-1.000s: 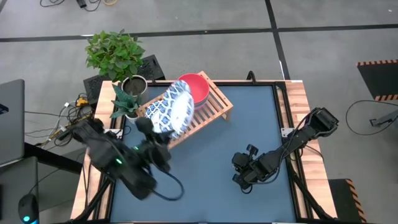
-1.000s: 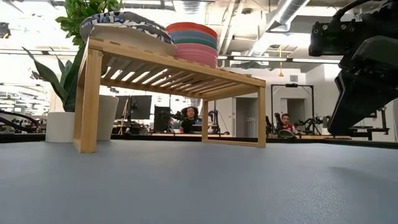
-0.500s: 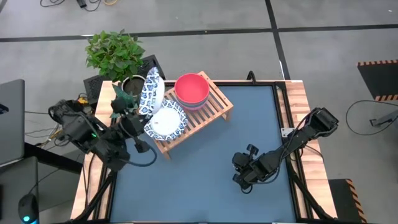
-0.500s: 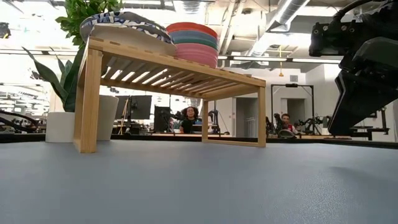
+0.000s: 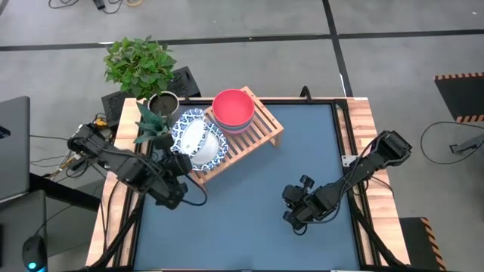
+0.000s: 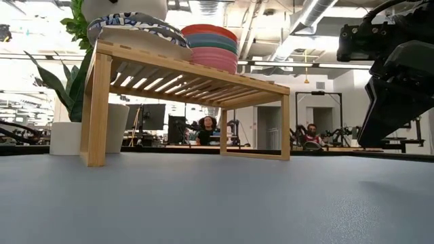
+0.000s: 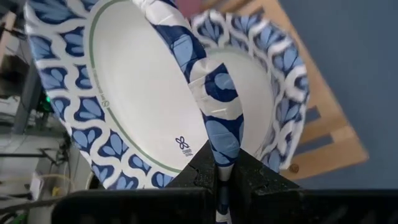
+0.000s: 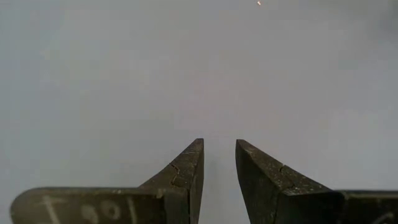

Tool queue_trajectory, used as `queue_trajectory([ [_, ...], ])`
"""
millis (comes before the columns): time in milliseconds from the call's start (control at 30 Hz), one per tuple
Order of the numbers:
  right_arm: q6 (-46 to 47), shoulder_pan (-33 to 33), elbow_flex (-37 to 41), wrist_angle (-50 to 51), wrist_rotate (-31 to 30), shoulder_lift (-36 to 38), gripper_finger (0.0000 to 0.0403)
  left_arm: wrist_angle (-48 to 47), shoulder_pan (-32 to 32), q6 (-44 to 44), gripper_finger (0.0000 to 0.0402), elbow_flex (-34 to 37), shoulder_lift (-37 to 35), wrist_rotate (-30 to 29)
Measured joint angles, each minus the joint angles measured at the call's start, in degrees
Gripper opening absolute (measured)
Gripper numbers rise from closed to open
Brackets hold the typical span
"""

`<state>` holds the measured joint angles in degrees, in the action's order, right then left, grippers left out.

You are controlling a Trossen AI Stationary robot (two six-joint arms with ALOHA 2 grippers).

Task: Place and stack bowls onto a shelf
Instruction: Stack the white patterned bowl on top of the other white patterned bowls on the shelf

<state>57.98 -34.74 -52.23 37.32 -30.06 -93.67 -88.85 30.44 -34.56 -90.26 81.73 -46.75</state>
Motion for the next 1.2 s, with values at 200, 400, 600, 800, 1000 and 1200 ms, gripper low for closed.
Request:
queue_trajectory([
  [200,0.0,0.0,0.0,0.0,0.0,0.0,0.0118,1.2,-3.0,5.5,0.0,0.5,0.0,5.6],
  [400,0.0,0.0,0.0,0.0,0.0,0.0,0.0118,4.1,-4.6,18.6,0.0,0.5,0.0,12.6],
  [600,0.0,0.0,0.0,0.0,0.0,0.0,0.0118,5.2,-4.7,28.8,0.0,0.5,0.0,12.4],
  [800,0.0,0.0,0.0,0.0,0.0,0.0,0.0118,5.2,-4.7,32.9,0.0007,0.5,0.0,11.5],
  [1000,-0.2,0.0,0.0,0.0,0.0,0.0,0.0118,5.2,-4.7,37.9,0.0007,0.5,0.0,11.5],
  [1200,-0.2,0.0,0.0,0.0,0.0,-0.2,0.0118,4.9,-4.7,43.2,0.0014,0.5,0.0,11.6],
])
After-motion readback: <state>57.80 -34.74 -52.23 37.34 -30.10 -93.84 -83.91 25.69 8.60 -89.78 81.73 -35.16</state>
